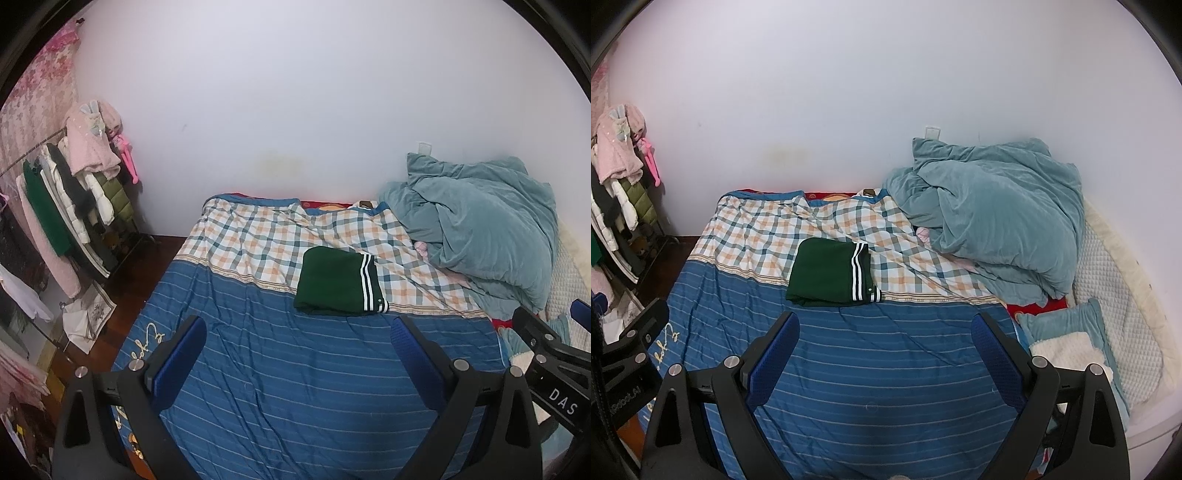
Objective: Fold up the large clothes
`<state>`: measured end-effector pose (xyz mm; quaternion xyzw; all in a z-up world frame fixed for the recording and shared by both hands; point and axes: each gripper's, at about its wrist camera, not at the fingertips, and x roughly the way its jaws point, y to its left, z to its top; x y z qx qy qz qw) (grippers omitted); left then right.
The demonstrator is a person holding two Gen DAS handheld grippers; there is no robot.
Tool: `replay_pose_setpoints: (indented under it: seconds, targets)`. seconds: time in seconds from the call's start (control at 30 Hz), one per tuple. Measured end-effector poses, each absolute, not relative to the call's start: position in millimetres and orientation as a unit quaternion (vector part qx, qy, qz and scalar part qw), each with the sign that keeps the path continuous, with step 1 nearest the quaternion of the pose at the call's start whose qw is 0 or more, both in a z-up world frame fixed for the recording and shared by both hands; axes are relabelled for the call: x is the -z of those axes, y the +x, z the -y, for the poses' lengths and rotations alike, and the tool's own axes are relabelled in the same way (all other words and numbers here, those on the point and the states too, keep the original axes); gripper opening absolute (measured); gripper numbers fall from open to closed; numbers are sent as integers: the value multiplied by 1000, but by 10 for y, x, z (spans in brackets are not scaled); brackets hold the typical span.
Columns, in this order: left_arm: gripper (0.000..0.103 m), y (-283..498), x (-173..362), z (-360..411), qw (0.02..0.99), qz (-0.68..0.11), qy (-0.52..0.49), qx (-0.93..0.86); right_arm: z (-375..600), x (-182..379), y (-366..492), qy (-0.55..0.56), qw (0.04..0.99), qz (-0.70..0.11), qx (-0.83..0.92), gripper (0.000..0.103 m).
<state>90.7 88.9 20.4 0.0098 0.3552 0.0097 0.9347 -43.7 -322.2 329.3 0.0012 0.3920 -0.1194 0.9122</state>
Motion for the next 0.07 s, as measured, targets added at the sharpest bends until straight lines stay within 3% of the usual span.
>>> replay_pose_setpoints:
  seconds: [0.07]
  targets:
    - [102,904,-194,-877,934,-356,7,-9,3220,-3292,-455,1,912,-392,121,95]
